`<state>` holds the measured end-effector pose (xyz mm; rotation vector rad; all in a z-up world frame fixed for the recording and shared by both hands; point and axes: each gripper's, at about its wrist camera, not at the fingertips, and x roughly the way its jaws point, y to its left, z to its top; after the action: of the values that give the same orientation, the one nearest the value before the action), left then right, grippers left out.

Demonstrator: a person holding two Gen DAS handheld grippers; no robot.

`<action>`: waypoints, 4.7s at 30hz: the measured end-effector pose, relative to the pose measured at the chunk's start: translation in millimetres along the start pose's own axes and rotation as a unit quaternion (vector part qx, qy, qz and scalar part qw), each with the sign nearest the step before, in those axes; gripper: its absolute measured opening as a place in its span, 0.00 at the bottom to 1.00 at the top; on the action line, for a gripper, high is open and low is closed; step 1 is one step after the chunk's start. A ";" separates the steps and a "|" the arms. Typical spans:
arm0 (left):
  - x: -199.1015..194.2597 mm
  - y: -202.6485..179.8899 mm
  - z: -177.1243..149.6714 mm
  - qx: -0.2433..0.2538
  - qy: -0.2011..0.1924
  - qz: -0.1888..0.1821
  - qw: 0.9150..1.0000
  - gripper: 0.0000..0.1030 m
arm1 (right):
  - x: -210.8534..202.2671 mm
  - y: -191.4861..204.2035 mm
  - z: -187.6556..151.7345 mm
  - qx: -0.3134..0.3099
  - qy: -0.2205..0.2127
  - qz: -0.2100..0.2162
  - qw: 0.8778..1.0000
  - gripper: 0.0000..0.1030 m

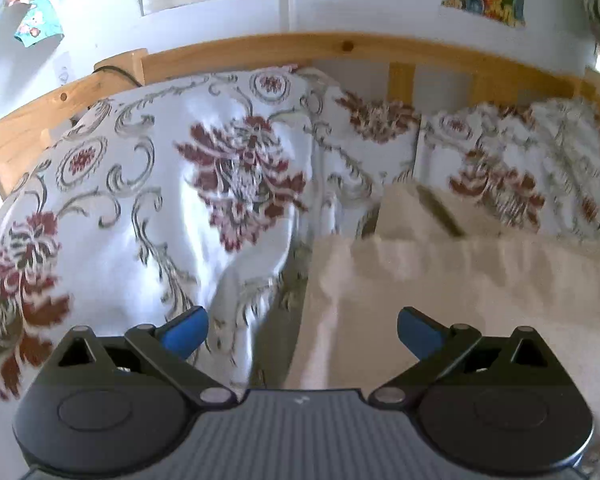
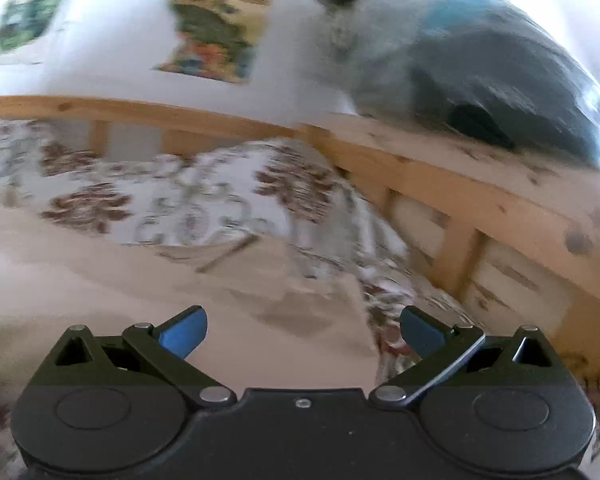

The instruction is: Fold large clothes

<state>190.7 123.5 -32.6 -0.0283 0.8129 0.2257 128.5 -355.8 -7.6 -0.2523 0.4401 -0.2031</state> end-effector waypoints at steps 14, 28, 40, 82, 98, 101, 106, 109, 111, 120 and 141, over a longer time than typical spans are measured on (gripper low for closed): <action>41.4 -1.7 -32.4 -0.017 0.027 0.026 0.999 0.99 | 45.5 9.8 -32.8 -0.036 0.049 -0.029 0.998 0.99; -21.9 -13.4 -50.2 -0.038 0.004 -0.041 0.998 0.99 | 61.5 171.0 43.5 -0.079 0.022 0.161 0.984 0.99; -25.2 -12.5 -46.8 -0.073 -0.036 -0.072 0.994 0.99 | 55.9 175.1 18.9 -0.087 -0.006 0.163 0.983 0.99; 13.3 45.0 -84.3 -0.334 0.124 -0.201 0.913 0.99 | -20.8 -34.9 -56.5 0.397 0.173 0.132 0.892 0.96; -35.2 57.7 -60.6 -0.322 0.024 -0.143 0.936 0.00 | -27.5 -38.7 -47.6 0.382 0.144 0.065 0.911 0.12; -47.6 68.6 -53.2 -0.313 0.012 -0.117 0.943 0.00 | -45.5 -28.8 -35.6 0.353 0.138 0.083 0.922 0.11; -26.1 81.4 -61.9 -0.349 0.053 -0.107 0.929 0.02 | -61.6 -4.2 -36.9 0.277 0.144 0.086 0.946 0.19; -15.6 84.8 -70.3 -0.374 0.065 -0.114 0.918 0.22 | -66.2 2.7 -36.7 0.249 0.135 0.056 0.957 0.32; -10.8 84.0 -74.9 -0.382 0.068 -0.123 0.913 0.45 | -69.1 10.0 -34.5 0.233 0.122 0.031 0.964 0.47; 7.7 73.8 -78.3 -0.376 0.078 -0.123 0.915 0.54 | -110.7 80.8 -35.7 0.162 0.064 0.033 0.984 0.91; 9.0 52.2 -74.6 -0.289 0.012 -0.119 0.950 0.11 | 45.0 221.5 2.5 -0.073 0.044 0.114 0.990 0.99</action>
<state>132.3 167.8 -87.3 -0.6798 0.7366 0.2297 200.3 -156.3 -85.9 -0.3348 0.5678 0.0429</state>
